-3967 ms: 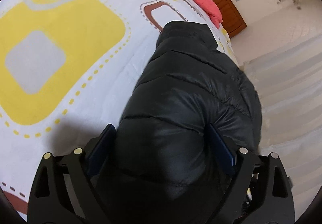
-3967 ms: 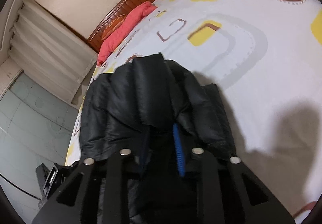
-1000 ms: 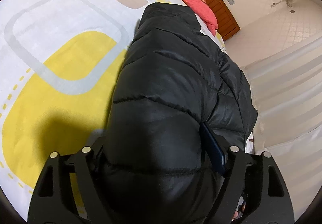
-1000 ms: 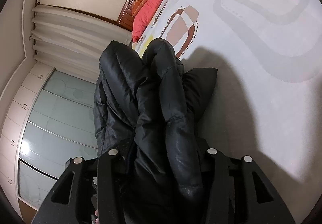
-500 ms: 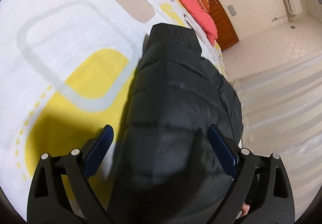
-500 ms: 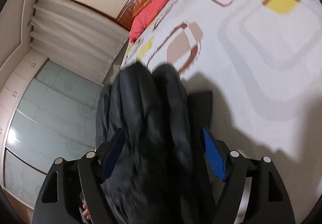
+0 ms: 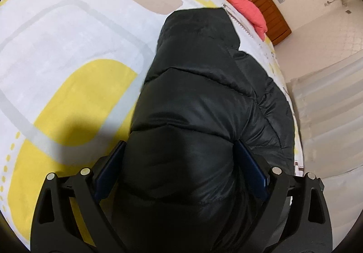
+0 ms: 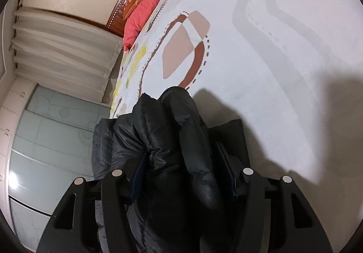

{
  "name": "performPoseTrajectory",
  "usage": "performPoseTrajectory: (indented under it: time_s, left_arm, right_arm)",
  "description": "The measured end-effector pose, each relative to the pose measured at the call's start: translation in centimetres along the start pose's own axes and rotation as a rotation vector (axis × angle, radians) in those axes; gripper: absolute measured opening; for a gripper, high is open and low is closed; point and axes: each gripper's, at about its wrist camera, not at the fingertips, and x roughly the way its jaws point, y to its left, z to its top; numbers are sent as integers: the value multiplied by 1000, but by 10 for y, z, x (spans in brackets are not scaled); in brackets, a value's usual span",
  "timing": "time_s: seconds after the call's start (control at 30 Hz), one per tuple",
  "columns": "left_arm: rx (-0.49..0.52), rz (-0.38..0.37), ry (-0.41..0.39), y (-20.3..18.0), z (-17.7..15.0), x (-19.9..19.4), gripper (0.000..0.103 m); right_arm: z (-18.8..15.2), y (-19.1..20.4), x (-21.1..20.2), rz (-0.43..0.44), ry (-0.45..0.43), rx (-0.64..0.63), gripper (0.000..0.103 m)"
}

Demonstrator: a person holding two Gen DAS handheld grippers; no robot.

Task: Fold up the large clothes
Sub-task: 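Lower the bundle onto the sheet and open both tools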

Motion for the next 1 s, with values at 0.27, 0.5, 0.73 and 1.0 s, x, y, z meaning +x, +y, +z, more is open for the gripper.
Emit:
performPoseTrajectory:
  time_s: [0.27, 0.5, 0.73, 1.0]
  left_arm:
    - [50, 61, -27, -7, -4, 5, 96]
    - [14, 31, -10, -3, 0, -6, 99]
    - [24, 80, -39, -6, -5, -32, 99]
    - [211, 222, -133, -27, -35, -81, 99]
  right_arm:
    - [-4, -5, 1, 20, 0, 0, 56]
    - [-1, 0, -12, 52, 0, 19, 67]
    - [-12, 9, -50, -1, -64, 4, 70]
    - [-48, 45, -94, -193, -120, -181, 70]
